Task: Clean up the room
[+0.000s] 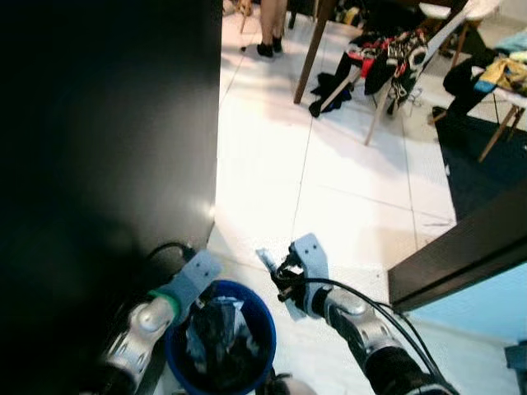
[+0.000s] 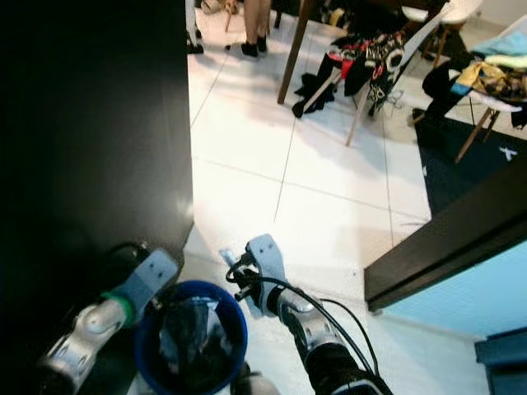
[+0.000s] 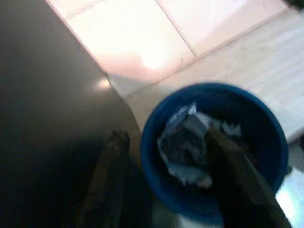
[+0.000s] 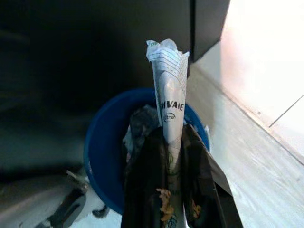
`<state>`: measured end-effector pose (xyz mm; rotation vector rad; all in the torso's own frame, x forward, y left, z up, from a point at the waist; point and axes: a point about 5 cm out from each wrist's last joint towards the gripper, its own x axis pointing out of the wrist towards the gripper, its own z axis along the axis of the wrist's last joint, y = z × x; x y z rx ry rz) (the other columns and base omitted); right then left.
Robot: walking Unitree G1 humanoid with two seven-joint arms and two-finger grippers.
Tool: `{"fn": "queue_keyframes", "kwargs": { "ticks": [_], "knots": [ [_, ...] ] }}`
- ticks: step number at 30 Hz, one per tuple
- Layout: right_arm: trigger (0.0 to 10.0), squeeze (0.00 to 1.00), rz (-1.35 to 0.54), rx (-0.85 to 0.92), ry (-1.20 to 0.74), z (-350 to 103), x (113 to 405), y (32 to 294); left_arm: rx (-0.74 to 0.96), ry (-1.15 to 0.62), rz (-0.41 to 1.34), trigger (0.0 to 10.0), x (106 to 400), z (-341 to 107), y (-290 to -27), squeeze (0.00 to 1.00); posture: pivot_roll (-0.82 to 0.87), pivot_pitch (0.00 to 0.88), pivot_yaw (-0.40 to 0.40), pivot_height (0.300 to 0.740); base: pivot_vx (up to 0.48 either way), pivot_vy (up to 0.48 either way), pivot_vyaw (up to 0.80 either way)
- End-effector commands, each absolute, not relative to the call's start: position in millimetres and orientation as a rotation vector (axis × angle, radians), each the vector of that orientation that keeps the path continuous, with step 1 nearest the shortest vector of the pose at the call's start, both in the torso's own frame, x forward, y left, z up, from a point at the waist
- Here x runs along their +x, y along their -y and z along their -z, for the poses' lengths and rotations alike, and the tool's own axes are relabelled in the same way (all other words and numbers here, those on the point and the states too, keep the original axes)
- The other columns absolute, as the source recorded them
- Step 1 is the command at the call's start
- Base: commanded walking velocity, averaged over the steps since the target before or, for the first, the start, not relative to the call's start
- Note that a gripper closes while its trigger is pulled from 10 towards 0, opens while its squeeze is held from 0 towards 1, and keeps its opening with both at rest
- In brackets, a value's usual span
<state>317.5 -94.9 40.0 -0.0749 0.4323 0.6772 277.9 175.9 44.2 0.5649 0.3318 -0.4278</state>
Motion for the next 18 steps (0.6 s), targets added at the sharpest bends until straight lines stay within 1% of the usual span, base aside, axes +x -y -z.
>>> {"fn": "queue_keyframes", "kwargs": {
  "ticks": [1,4,5,7,9,11,13,14,15,16,17,18],
  "knots": [
    [10.0,1.0,-0.691,-0.098,-0.502,-29.0,311.6,94.4,0.517,-0.324,0.426,10.0,266.6,-52.3,-174.6,0.0,0.05,0.215,-0.084,0.74,0.0,0.0,0.0],
    [10.0,1.0,-0.699,-0.104,-0.52,-27.1,310.5,94.1,0.505,-0.317,0.419,10.0,263.2,-54.8,-174.2,0.0,0.05,0.215,-0.084,0.74,0.0,0.0,0.0],
    [10.0,1.0,-0.72,-0.051,-0.492,-31.0,310.6,93.9,0.486,-0.316,0.407,10.0,263.1,-52.6,-171.2,0.0,0.05,0.215,-0.084,0.74,0.0,0.0,0.0],
    [10.0,1.0,-0.72,-0.051,-0.492,-31.0,310.6,93.9,0.486,-0.316,0.407,10.0,263.1,-52.6,-171.2,0.0,0.05,0.215,-0.084,0.74,0.0,0.0,0.0],
    [10.0,1.0,-0.727,-0.021,-0.473,-34.0,311.5,94.5,0.483,-0.315,0.403,10.0,263.6,-51.0,-169.9,0.0,0.05,0.215,-0.084,0.74,0.0,0.0,0.0],
    [10.0,1.0,-0.709,0.051,-0.44,-40.1,315.0,99.4,0.479,-0.307,0.413,10.0,266.7,-52.7,-164.3,0.0,0.03,0.21,-0.087,0.74,0.0,0.0,0.0],
    [10.0,1.0,-0.709,0.051,-0.44,-40.1,315.0,99.4,0.479,-0.307,0.413,10.0,266.7,-52.7,-164.3,0.0,0.03,0.21,-0.087,0.74,0.0,0.0,0.0],
    [10.0,0.79,-0.694,0.068,-0.424,-42.3,316.6,102.6,0.479,-0.302,0.419,10.0,267.4,-55.1,-162.1,0.0,0.03,0.21,-0.087,0.74,0.0,0.0,0.0],
    [10.0,0.79,-0.694,0.068,-0.424,-42.3,316.6,102.6,0.479,-0.302,0.419,10.0,267.4,-55.1,-162.1,0.0,0.03,0.21,-0.087,0.74,0.0,0.0,0.0],
    [10.0,0.0,-0.63,0.066,-0.389,-45.9,321.1,112.1,0.479,-0.3,0.426,10.0,266.8,-59.7,-160.3,0.0,0.02,0.207,-0.08,0.74,0.0,0.0,0.0],
    [10.0,0.0,-0.538,0.056,-0.345,-50.2,325.4,126.6,0.478,-0.299,0.427,10.0,267.0,-63.2,-159.2,0.0,0.02,0.207,-0.08,0.74,0.0,0.0,0.0],
    [10.0,0.0,-0.538,0.056,-0.345,-50.2,325.4,126.6,0.478,-0.299,0.427,10.0,267.0,-63.2,-159.2,0.0,0.02,0.207,-0.08,0.74,0.0,0.0,0.0]
  ]
}}
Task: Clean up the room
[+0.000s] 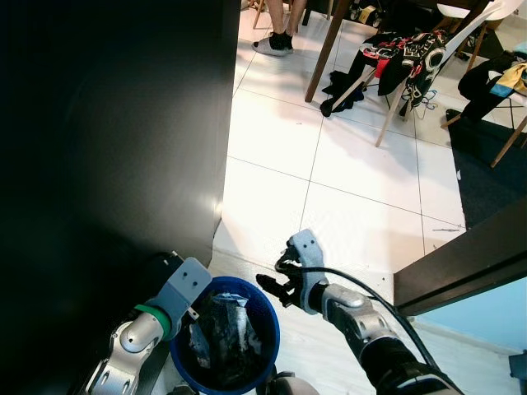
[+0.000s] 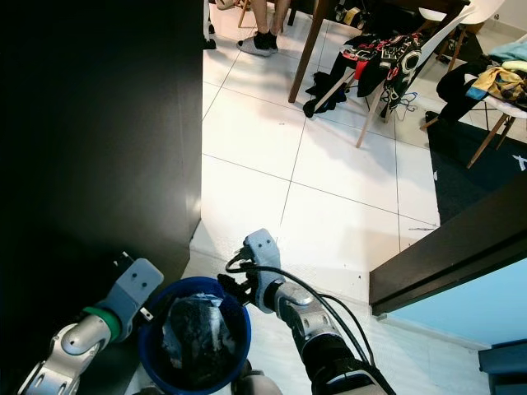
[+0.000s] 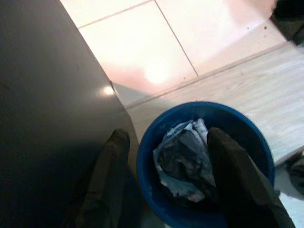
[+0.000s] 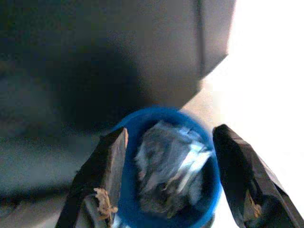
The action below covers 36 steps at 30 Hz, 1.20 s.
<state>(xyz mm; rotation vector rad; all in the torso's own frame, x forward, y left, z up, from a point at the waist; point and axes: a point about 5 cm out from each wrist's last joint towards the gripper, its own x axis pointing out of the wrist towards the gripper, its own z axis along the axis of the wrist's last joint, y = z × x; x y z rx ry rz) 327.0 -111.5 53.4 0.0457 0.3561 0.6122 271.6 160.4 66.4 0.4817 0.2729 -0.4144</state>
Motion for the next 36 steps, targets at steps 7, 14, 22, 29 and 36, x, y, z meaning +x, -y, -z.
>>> {"fn": "queue_keyframes", "kwargs": {
  "ticks": [7,14,22,29,36],
  "knots": [
    [10.0,0.0,-0.092,0.021,-0.108,-59.7,304.5,197.3,0.382,-0.268,0.358,10.0,277.2,-68.2,-146.0,0.0,-0.02,0.187,-0.066,0.74,0.0,0.0,0.0],
    [10.0,0.0,0.068,0.076,0.023,-68.9,287.6,213.5,0.34,-0.26,0.285,10.0,287.6,-66.0,-138.1,0.0,-0.04,0.176,-0.058,0.74,0.0,0.0,0.0],
    [10.0,0.0,0.079,0.086,0.028,-68.7,294.5,201.6,0.351,-0.231,0.31,10.0,292.4,-73.1,-129.4,0.0,-0.04,0.159,-0.042,0.74,-0.212,0.0,0.0],
    [10.0,0.0,0.092,0.084,0.034,-71.7,293.4,198.8,0.353,-0.229,0.293,10.0,293.3,-73.3,-131.5,0.0,-0.04,0.159,-0.042,0.74,-0.351,0.0,0.0],
    [10.0,0.0,0.101,0.084,0.034,-72.4,292.9,198.9,0.356,-0.221,0.294,10.0,294.4,-73.0,-129.8,0.0,-0.04,0.159,-0.042,0.74,-0.342,0.0,0.0]
  ]
}}
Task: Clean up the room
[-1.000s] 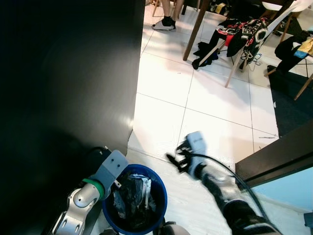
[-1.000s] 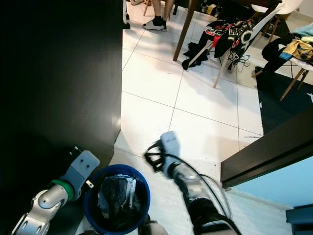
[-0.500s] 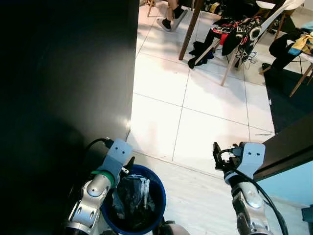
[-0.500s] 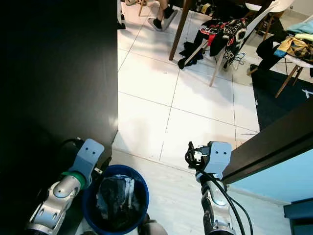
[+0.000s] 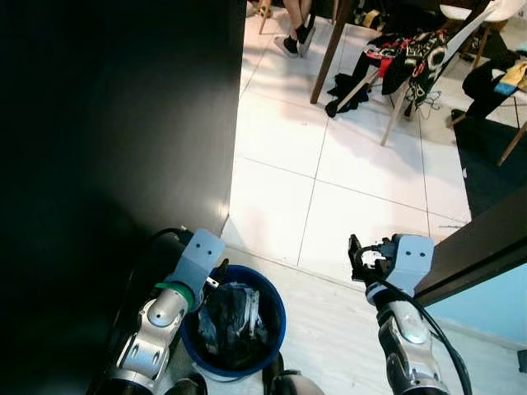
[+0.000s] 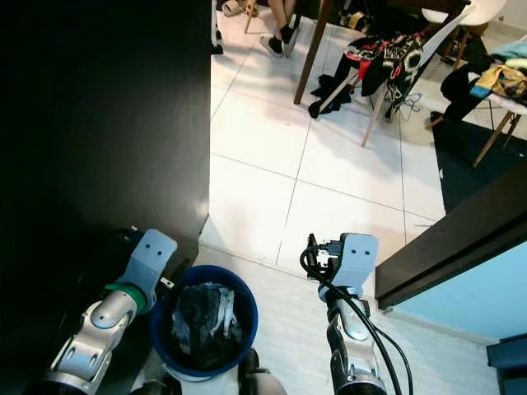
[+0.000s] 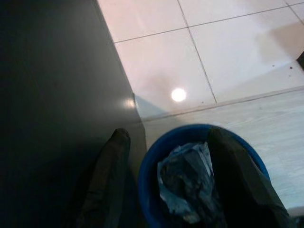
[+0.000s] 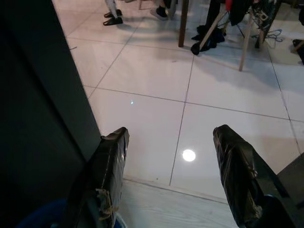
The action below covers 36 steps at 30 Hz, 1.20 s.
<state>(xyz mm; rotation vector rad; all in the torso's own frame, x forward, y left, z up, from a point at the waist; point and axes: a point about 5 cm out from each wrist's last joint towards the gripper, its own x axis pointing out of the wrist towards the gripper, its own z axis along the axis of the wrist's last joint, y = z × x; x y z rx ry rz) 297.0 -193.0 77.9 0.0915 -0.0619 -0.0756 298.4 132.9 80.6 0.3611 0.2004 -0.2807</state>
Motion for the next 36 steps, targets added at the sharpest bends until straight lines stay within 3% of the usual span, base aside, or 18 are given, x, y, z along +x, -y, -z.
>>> {"fn": "queue_keyframes", "kwargs": {
  "ticks": [1,23,36],
  "knots": [
    [10.0,0.0,0.101,0.084,0.034,-72.4,292.9,198.9,0.356,-0.221,0.294,10.0,294.4,-73.0,-129.8,0.0,-0.04,0.159,-0.042,0.74,-0.337,0.0,0.0],
    [10.0,0.0,0.117,0.081,0.014,-69.1,291.8,199.1,0.357,-0.212,0.297,10.0,297.4,-74.5,-128.5,0.0,-0.05,0.153,-0.036,0.74,-0.325,0.0,0.0],
    [10.0,0.0,0.126,0.089,-0.015,-65.2,292.4,200.3,0.324,-0.326,0.271,10.0,303.0,-65.5,-133.7,0.0,-0.05,0.154,-0.035,0.74,0.0,0.0,-0.78]
  ]
}}
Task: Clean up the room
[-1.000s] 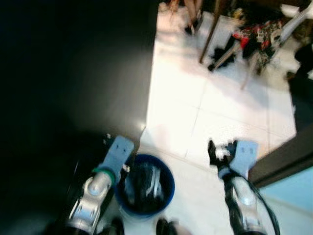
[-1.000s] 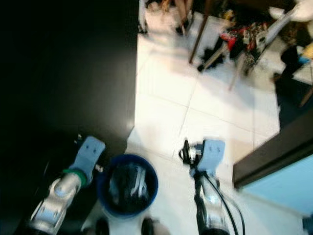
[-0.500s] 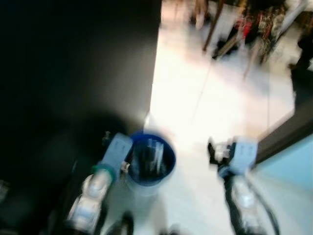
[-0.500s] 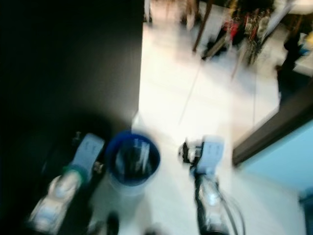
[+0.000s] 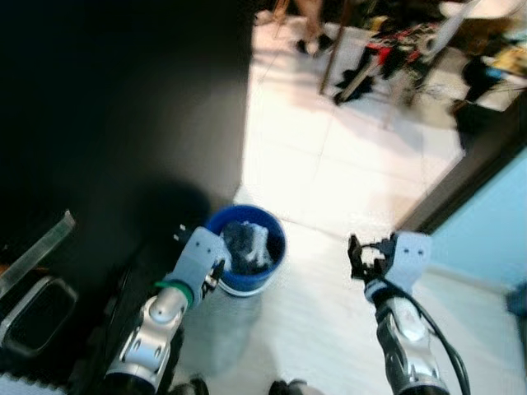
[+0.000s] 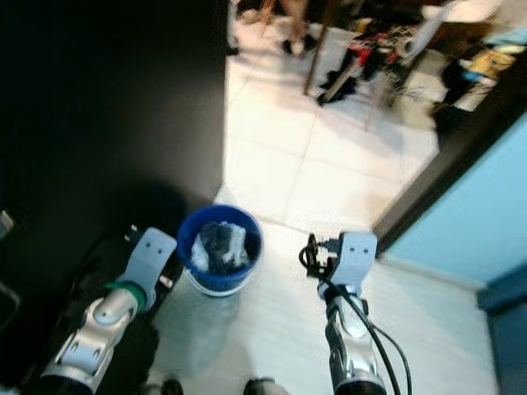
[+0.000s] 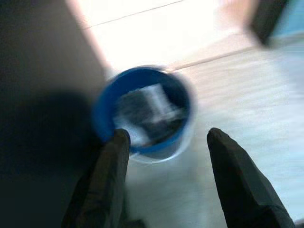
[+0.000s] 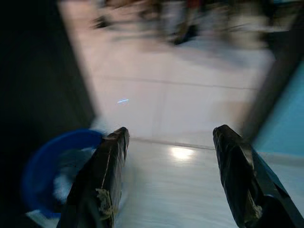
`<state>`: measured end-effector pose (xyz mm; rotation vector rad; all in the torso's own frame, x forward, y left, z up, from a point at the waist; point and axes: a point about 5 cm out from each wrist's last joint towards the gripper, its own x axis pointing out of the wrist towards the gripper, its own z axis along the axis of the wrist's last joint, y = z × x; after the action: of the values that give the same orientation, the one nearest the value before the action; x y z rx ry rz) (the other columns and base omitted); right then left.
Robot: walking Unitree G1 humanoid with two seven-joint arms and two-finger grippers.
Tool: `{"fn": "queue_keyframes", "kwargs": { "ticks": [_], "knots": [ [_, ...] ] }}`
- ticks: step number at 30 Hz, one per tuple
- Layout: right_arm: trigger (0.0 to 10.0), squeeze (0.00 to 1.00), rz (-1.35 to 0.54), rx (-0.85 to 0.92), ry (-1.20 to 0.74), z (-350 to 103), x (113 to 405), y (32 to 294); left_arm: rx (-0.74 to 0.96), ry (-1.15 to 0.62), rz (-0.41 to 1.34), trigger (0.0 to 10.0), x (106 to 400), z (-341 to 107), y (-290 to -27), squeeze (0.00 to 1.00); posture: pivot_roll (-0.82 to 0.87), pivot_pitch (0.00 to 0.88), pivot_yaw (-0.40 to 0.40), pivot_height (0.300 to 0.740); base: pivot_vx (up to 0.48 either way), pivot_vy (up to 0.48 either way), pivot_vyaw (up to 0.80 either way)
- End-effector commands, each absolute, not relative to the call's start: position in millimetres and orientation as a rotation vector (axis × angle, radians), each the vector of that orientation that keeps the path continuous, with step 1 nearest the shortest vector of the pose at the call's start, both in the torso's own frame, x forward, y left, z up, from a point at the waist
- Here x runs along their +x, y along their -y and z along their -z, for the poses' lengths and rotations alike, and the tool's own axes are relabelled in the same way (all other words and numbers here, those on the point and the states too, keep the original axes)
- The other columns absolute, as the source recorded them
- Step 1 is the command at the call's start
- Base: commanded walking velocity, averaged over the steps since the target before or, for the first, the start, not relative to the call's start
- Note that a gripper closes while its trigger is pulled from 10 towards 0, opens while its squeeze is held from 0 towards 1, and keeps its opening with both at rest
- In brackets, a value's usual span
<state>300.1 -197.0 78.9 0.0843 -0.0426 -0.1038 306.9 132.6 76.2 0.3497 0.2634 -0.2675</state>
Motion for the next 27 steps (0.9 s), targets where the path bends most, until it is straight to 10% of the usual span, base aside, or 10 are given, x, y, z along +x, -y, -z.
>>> {"fn": "queue_keyframes", "kwargs": {
  "ticks": [1,27],
  "knots": [
    [10.0,0.0,0.126,0.089,-0.015,-65.2,292.4,200.3,0.324,-0.326,0.271,10.0,303.0,-65.5,-133.7,0.0,-0.05,0.154,-0.035,0.74,0.0,0.0,-0.8],
    [10.0,0.0,0.121,-0.01,-0.219,-16.8,269.8,211.9,0.316,-0.393,0.227,10.0,288.0,-18.7,-169.4,0.0,-0.06,0.11,-0.034,0.74,0.0,0.0,-0.8]
  ]
}}
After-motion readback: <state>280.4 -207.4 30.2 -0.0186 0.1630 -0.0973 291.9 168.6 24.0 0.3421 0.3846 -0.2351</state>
